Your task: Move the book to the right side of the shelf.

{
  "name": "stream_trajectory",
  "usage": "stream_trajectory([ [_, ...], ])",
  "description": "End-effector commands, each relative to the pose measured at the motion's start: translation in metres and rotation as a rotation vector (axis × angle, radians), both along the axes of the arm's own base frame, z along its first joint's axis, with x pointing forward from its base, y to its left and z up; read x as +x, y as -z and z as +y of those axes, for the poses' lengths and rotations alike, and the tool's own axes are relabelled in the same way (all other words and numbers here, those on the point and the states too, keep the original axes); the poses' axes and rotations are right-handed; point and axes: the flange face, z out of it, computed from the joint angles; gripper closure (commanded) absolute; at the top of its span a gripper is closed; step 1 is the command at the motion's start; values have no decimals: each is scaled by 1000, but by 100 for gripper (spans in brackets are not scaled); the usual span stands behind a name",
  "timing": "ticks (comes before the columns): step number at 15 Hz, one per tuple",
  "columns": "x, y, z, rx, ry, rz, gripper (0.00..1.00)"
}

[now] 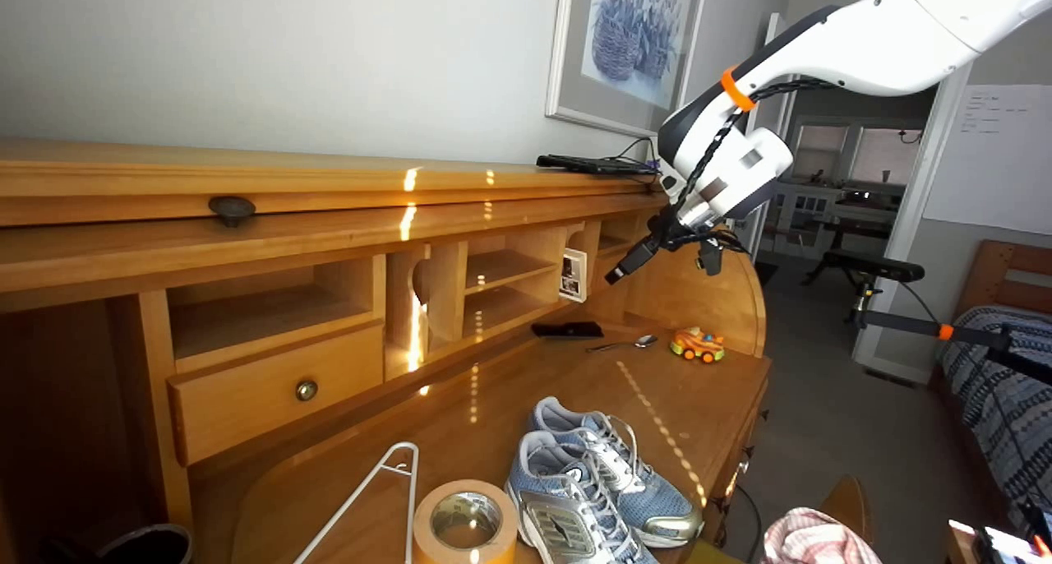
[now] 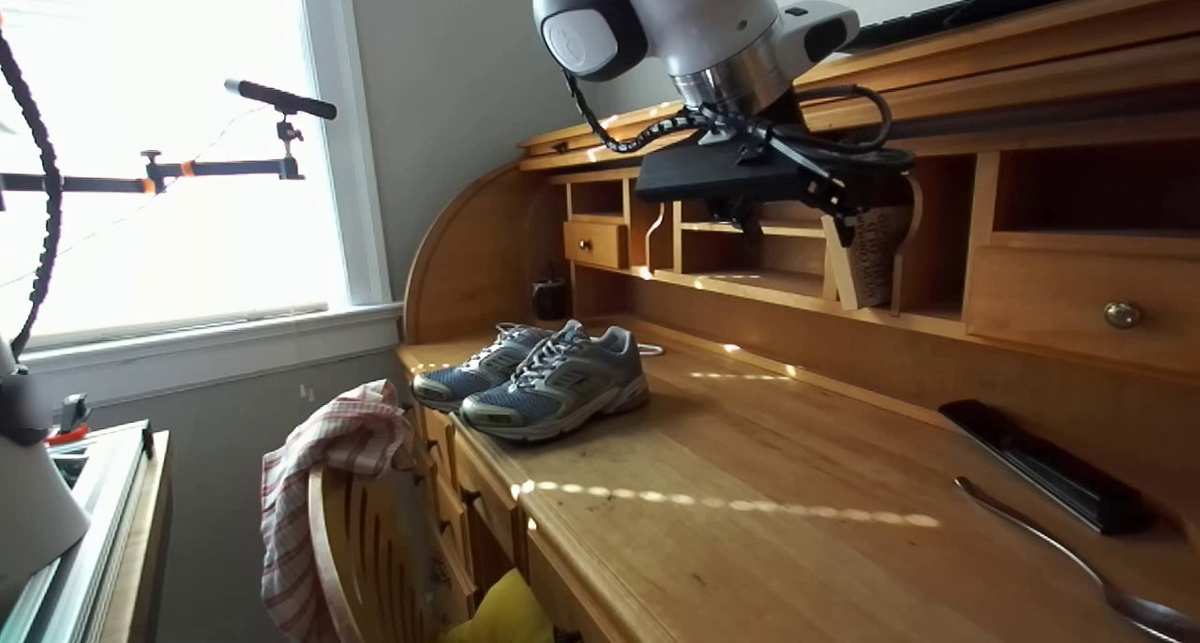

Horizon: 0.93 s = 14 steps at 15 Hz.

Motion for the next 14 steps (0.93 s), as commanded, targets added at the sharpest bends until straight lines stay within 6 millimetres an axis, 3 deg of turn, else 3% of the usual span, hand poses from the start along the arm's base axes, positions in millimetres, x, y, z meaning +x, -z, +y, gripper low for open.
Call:
stream_trajectory([
  [1,1,2,0,-1,-4,1,0],
  [14,5,1,-9,50,41,-73,0],
])
